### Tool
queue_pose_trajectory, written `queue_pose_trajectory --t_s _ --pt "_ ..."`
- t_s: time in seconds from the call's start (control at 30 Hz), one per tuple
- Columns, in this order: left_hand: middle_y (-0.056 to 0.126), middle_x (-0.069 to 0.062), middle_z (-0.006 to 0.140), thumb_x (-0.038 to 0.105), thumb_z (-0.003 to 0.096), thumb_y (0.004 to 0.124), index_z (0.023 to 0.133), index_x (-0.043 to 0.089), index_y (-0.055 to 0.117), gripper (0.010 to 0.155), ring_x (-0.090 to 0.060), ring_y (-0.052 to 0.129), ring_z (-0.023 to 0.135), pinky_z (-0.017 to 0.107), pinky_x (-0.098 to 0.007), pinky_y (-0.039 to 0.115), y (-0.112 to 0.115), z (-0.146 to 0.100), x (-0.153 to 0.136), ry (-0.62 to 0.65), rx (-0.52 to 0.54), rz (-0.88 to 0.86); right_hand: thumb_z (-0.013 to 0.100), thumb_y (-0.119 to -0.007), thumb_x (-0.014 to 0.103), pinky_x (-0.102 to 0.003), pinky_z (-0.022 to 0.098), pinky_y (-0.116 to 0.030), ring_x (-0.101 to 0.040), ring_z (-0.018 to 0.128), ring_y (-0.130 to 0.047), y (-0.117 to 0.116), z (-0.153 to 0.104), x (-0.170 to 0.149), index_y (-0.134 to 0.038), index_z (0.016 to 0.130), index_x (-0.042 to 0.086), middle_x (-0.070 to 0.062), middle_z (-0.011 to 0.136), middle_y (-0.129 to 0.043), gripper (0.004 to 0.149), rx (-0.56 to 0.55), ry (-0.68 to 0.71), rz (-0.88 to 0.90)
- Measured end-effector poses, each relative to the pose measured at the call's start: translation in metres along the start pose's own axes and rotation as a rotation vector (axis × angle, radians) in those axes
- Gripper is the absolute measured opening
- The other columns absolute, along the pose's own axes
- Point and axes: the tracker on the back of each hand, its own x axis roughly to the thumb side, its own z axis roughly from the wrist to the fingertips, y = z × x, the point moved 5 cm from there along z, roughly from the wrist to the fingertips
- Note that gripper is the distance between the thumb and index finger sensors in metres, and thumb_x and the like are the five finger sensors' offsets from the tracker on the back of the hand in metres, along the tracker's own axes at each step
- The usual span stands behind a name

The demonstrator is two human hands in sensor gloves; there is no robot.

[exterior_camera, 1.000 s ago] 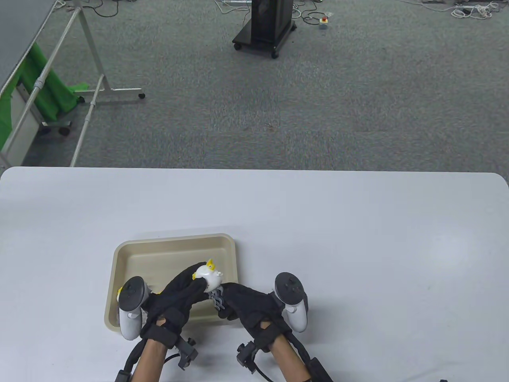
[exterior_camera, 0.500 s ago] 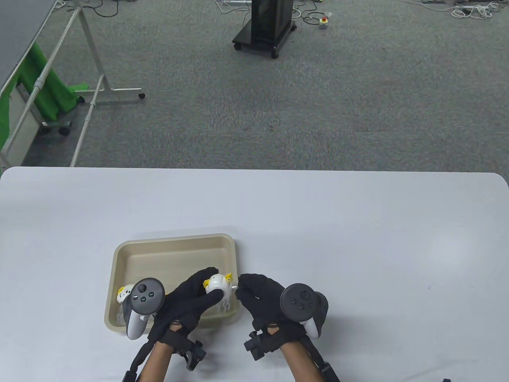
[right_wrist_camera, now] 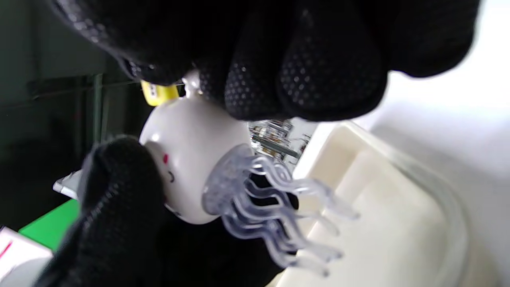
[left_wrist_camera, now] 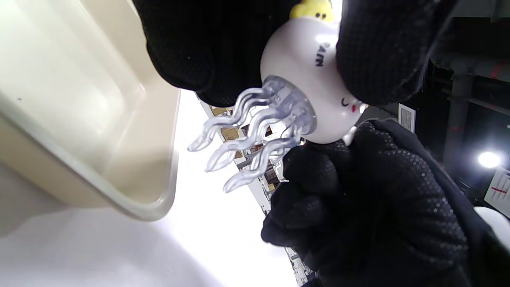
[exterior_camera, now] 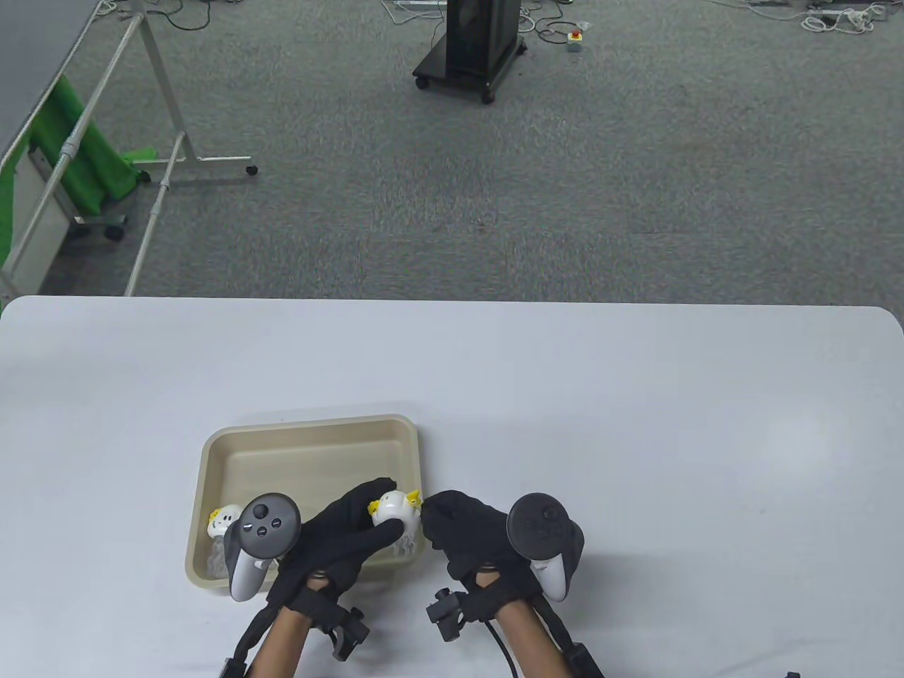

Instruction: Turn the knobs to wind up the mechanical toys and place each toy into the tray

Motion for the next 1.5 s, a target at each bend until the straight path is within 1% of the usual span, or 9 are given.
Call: queue_pose_trajectory --t_s 0.2,0.33,0.5,0.63,0.7,0.83,1.03,1.3,1.5 --pt "0.08 -0.004 0.105 0.053 0.0454 0.086 0.111 0.022 0.068 0.075 -0.029 0.09 0.095 0.072 -0.041 0.082 0.007 0.001 0.006 0.012 -0.013 0.084 0.045 -0.077 0.041 -0.043 0.019 -0.085 -0.022 0.02 -0.098 -0.007 -0.006 -0.04 -0.088 0.058 0.005 -0.011 0.04 -0.099 0.04 0.05 -0.369 0.246" --pt "0.08 -0.004 0.105 0.052 0.0451 0.086 0.111 0.022 0.068 0.075 -0.029 0.09 0.095 0.071 -0.041 0.082 0.012 0.001 0.008 0.021 0.005 0.108 0.045 -0.076 0.042 -0.04 0.017 -0.086 -0.019 0.016 -0.097 -0.007 -0.007 -0.048 -0.087 0.056 0.006 -0.007 0.036 -0.099 0.039 0.042 -0.421 0.262" --pt "0.08 -0.003 0.105 0.054 0.0462 0.084 0.112 0.022 0.066 0.075 -0.028 0.09 0.095 0.072 -0.04 0.082 0.007 -0.001 0.006 0.018 0.048 0.081 0.048 -0.075 0.042 -0.046 0.029 -0.083 -0.027 0.032 -0.097 -0.003 0.003 -0.031 -0.085 0.066 0.007 -0.012 0.051 -0.096 0.041 0.147 -0.265 0.215" --pt "0.079 -0.003 0.105 0.055 0.0466 0.084 0.112 0.022 0.066 0.075 -0.028 0.09 0.094 0.071 -0.039 0.082 0.001 -0.003 0.001 0.001 0.086 0.056 0.043 -0.077 0.045 -0.053 0.042 -0.078 -0.036 0.051 -0.094 0.02 -0.001 0.01 -0.079 0.079 0.005 -0.019 0.07 -0.09 0.054 -0.095 0.041 -0.073" --pt "0.079 -0.003 0.105 0.056 0.0469 0.084 0.112 0.022 0.065 0.075 -0.027 0.09 0.095 0.072 -0.039 0.082 0.0 -0.002 -0.001 -0.004 0.088 0.044 0.043 -0.078 0.045 -0.053 0.05 -0.075 -0.037 0.062 -0.09 0.02 -0.004 0.026 -0.073 0.087 0.007 -0.019 0.081 -0.084 0.059 -0.094 0.16 -0.232" --pt "0.079 -0.003 0.105 0.055 0.0471 0.083 0.112 0.022 0.065 0.075 -0.027 0.09 0.095 0.072 -0.039 0.082 -0.001 -0.003 -0.003 -0.008 0.09 0.02 0.042 -0.081 0.045 -0.054 0.064 -0.068 -0.038 0.078 -0.081 0.005 -0.013 0.042 -0.063 0.096 0.012 -0.017 0.096 -0.072 0.066 -0.048 0.256 -0.478" --pt "0.079 -0.003 0.105 0.056 0.0472 0.083 0.112 0.022 0.065 0.075 -0.027 0.09 0.095 0.072 -0.039 0.082 -0.001 -0.003 -0.003 -0.011 0.09 0.012 0.043 -0.081 0.041 -0.052 0.064 -0.07 -0.036 0.077 -0.084 -0.016 -0.023 0.053 -0.068 0.094 0.014 -0.014 0.094 -0.076 0.06 -0.061 0.368 -0.627" --pt "0.079 -0.003 0.105 0.056 0.0471 0.083 0.112 0.022 0.065 0.075 -0.027 0.09 0.094 0.071 -0.039 0.083 0.002 -0.002 -0.003 -0.01 0.075 0.013 0.043 -0.08 0.034 -0.049 0.059 -0.075 -0.031 0.068 -0.09 -0.022 -0.029 0.058 -0.073 0.088 0.015 -0.011 0.085 -0.084 0.049 -0.153 0.427 -0.746" --pt "0.078 -0.004 0.105 0.055 0.0471 0.083 0.112 0.022 0.065 0.075 -0.027 0.09 0.095 0.072 -0.039 0.083 0.004 -0.002 -0.003 -0.008 0.058 -0.007 0.043 -0.078 0.037 -0.048 0.052 -0.079 -0.029 0.058 -0.094 -0.015 -0.023 0.052 -0.078 0.082 0.013 -0.01 0.075 -0.09 0.046 -0.139 0.381 -0.646"
